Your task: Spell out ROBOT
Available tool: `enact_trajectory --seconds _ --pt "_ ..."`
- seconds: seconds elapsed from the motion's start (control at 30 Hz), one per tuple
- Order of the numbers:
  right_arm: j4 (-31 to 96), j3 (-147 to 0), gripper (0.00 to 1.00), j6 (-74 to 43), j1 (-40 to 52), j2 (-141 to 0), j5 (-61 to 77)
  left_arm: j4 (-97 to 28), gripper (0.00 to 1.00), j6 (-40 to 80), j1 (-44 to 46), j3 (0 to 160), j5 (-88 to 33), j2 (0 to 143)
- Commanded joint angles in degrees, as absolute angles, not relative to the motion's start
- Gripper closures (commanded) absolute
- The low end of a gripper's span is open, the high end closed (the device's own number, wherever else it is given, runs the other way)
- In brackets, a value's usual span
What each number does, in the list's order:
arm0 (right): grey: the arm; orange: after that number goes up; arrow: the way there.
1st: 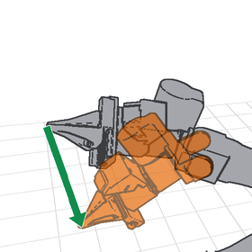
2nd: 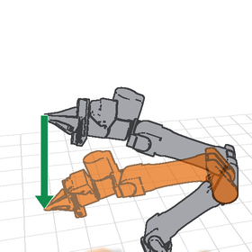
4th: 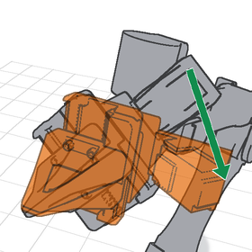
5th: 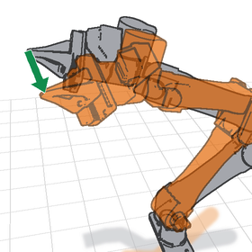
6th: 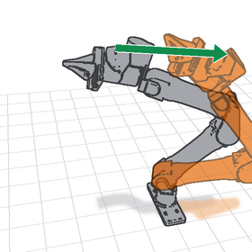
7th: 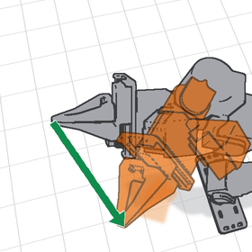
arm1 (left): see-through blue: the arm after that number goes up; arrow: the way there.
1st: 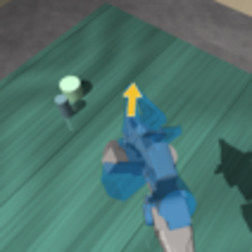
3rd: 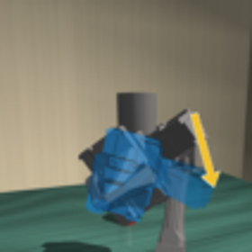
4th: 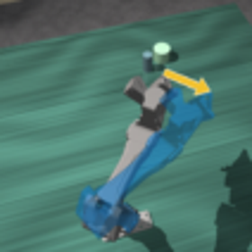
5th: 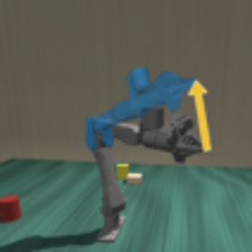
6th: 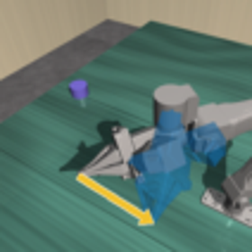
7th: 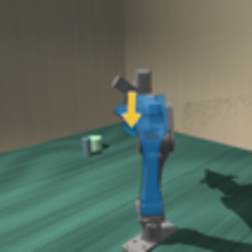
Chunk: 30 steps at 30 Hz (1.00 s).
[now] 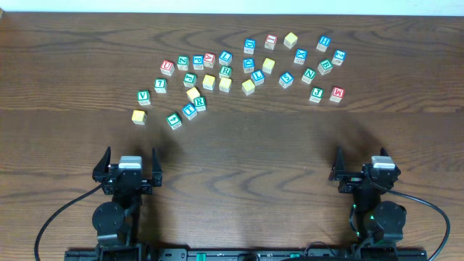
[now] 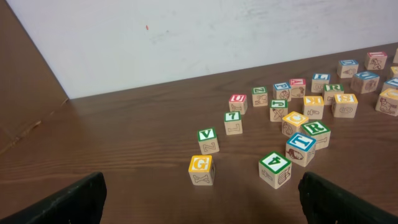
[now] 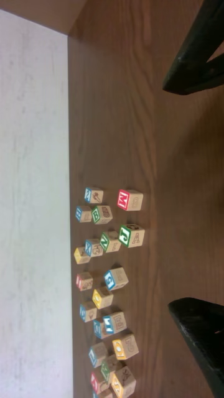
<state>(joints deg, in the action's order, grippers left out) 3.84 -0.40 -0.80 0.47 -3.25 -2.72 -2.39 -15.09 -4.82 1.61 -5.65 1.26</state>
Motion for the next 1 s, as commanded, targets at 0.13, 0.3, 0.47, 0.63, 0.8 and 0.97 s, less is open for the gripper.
enact_trajectory --seconds 0.13,0.3,0.47,0.63,0.8,0.97 --pt "4.1 -0.3 0.01 -0.3 0.1 -3.0 -2.6 -3.8 0.02 -15.6 -5.1 0.4 -6.0 1.4" --pt "4.1 -0.3 0.01 -0.3 0.1 -3.0 -2.6 -3.8 0.02 -15.6 -5.1 0.4 -6.0 1.4" --pt "4.1 -0.3 0.01 -0.3 0.1 -3.0 -2.6 -3.8 0.02 -15.1 -5.1 0.4 -6.2 1.4" --pt "4.1 -0.3 0.01 -0.3 0.1 -3.0 -2.6 -3.6 0.02 -9.4 -5.1 1.0 -7.1 1.4" --pt "4.1 -0.3 0.01 -0.3 0.1 -3.0 -2.6 -3.3 0.02 -5.2 -5.1 4.0 -7.1 2.1" --pt "4.1 -0.3 0.01 -0.3 0.1 -3.0 -2.6 -3.4 0.02 -5.2 -5.1 11.0 -10.8 8.7"
